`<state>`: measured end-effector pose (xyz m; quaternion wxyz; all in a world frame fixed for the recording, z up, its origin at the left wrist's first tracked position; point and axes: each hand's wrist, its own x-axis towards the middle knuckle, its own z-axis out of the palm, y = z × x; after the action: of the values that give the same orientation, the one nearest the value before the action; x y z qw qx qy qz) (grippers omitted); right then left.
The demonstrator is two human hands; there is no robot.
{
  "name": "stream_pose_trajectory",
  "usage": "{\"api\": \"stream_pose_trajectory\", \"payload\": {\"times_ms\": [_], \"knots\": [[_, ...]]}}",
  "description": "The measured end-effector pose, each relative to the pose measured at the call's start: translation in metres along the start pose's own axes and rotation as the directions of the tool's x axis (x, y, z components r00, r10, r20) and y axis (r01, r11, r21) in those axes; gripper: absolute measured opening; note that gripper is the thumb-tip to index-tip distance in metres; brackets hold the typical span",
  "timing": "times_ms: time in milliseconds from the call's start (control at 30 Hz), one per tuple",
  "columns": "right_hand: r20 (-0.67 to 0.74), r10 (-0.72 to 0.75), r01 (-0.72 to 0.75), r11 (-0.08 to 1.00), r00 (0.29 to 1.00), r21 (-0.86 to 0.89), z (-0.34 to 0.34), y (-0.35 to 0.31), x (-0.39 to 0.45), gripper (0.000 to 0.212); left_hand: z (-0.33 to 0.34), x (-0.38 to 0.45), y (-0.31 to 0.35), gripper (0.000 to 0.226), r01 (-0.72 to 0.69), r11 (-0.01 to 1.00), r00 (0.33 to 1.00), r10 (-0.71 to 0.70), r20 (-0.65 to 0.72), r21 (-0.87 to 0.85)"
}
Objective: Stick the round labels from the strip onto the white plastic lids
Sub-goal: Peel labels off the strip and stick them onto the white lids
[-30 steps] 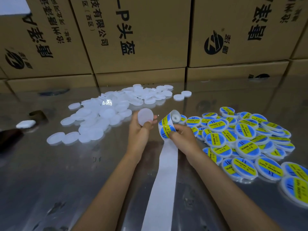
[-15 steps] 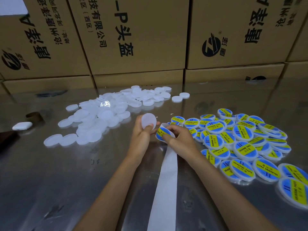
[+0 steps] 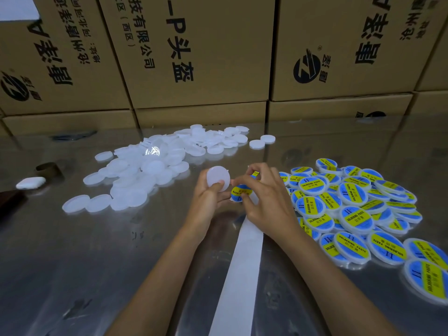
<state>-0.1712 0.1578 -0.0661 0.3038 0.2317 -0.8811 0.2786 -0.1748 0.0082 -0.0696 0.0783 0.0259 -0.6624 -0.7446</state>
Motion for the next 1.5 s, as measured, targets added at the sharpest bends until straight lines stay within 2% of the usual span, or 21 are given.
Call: {"api": "stream_pose_trajectory", "payload": {"times_ms": [133,233,333,433,500,567,633,700,800,1000,1200,1333,1500], "knots": [[-0.015,-0.036,0.036,0.999,0.999,0.000,-0.002,-0.005,0.000,0.025,-0.001,0.000,0.001,0.030,0.024,1.000,1.000,-0.024,0.004,-0.015],[-0.049,-0.030,0.037,0.989,0.998,0.145,-0.004,-0.014,0.000,0.017,0.001,-0.001,0.004,0.026,0.037,0.997,0.999,-0.037,0.011,-0.072],[-0.064,0.039,-0.014,0.935,0.997,0.354,-0.006,-0.022,0.000,0.012,0.004,-0.002,0.005,0.027,0.051,0.999,0.998,-0.051,-0.026,-0.009],[-0.019,0.249,-0.186,0.769,0.968,0.611,-0.011,-0.025,0.002,0.017,0.003,-0.002,0.004,0.026,0.052,0.997,0.998,-0.050,-0.033,0.052],[0.030,0.383,-0.277,0.608,0.923,0.744,-0.014,-0.024,0.004,0.023,0.003,-0.002,0.006,0.025,0.069,0.998,0.998,-0.069,-0.010,-0.008],[0.101,0.490,-0.355,0.460,0.866,0.814,-0.016,-0.020,0.006,0.023,0.004,-0.002,0.008,0.022,0.064,0.995,0.998,-0.065,-0.016,-0.078],[0.174,0.564,-0.420,0.343,0.808,0.840,-0.018,-0.017,0.008,0.020,0.003,-0.001,0.010,0.017,0.031,0.991,0.996,-0.042,-0.080,-0.132],[0.225,0.594,-0.460,0.280,0.773,0.842,-0.020,-0.016,0.009,0.020,0.001,0.000,0.014,0.031,0.040,0.983,0.990,-0.063,-0.125,-0.177],[0.251,0.576,-0.468,0.265,0.778,0.843,-0.020,-0.018,0.009,0.021,-0.003,-0.001,0.021,0.044,0.052,0.979,0.993,-0.071,-0.096,-0.195],[0.260,0.510,-0.443,0.277,0.820,0.853,-0.026,-0.022,0.009,0.019,-0.003,-0.012,0.037,0.034,0.113,0.920,0.991,-0.079,0.105,-0.376],[0.176,0.472,-0.367,0.350,0.864,0.862,-0.028,-0.025,0.011,0.025,0.007,-0.020,0.037,0.034,0.210,0.912,0.952,-0.110,0.285,-0.352],[0.143,0.482,-0.356,0.387,0.865,0.851,-0.025,-0.023,0.011,0.028,0.010,-0.022,0.037,0.035,0.229,0.901,0.939,-0.106,0.326,-0.367],[0.122,0.476,-0.348,0.422,0.871,0.837,-0.022,-0.020,0.010,0.029,0.013,-0.024,0.037,0.035,0.220,0.907,0.944,-0.104,0.313,-0.360]]}}
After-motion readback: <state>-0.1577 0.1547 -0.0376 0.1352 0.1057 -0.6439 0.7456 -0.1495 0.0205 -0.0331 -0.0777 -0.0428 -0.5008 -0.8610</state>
